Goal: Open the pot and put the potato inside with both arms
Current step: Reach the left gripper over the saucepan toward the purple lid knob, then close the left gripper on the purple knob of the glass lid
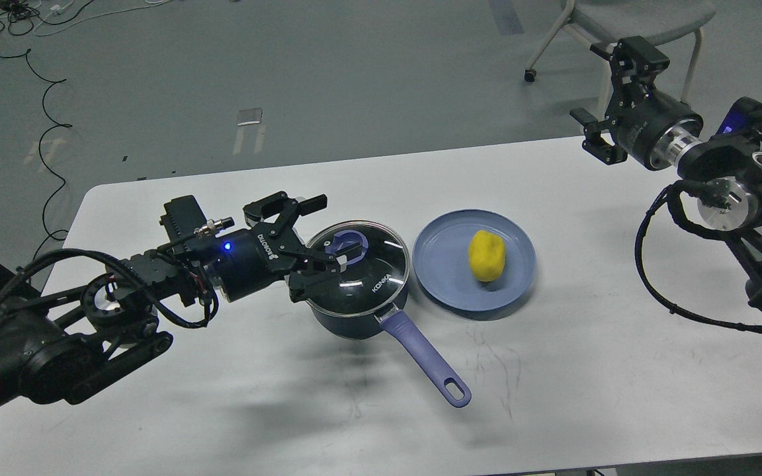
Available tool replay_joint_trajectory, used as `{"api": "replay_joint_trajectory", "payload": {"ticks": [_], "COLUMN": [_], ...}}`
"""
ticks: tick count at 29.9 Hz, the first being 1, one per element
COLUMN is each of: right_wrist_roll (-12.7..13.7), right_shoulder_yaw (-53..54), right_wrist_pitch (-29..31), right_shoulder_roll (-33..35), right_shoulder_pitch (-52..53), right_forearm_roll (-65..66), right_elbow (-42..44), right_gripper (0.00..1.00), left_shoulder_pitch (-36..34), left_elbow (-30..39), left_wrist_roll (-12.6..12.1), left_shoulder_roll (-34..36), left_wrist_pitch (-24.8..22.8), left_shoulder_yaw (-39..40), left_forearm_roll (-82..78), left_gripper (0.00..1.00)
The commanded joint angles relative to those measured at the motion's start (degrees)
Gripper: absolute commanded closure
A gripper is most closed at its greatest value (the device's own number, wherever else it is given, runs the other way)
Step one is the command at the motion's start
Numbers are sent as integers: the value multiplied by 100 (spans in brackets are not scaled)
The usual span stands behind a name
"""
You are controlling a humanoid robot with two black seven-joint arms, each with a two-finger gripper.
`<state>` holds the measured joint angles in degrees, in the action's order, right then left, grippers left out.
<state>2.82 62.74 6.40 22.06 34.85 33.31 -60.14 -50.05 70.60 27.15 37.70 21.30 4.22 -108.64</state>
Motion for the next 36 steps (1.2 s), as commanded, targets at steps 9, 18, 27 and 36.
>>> {"api": "replay_joint_trajectory", "payload": {"ticks": [9, 18, 27, 36], "right_wrist_roll": [0, 0, 0, 0], "right_shoulder_yaw": [37, 37, 45, 37], "right_wrist_pitch": [1, 1, 1, 10], "right_shoulder_roll": [26, 123, 123, 123], "right_shoulder_pitch": [13, 4, 4, 13], "right_forearm_roll": [-8, -8, -8, -17], "right_elbow": [11, 11, 3, 3], "right_gripper": [0, 0, 0, 0], "left_shoulder_pitch": [-40, -49, -22, -40], "left_elbow": [-608, -600, -644, -819], "left_wrist_roll": [-8, -8, -8, -17], "left_shoulder_roll": [-421, -500, -650, -738], "left_wrist_pitch": [-3, 6, 6, 6], "left_shoulder_yaw": [-150, -150, -246, -282], "left_forearm_roll": [79, 62, 44, 44], "left_gripper": [2, 2, 2, 2]}}
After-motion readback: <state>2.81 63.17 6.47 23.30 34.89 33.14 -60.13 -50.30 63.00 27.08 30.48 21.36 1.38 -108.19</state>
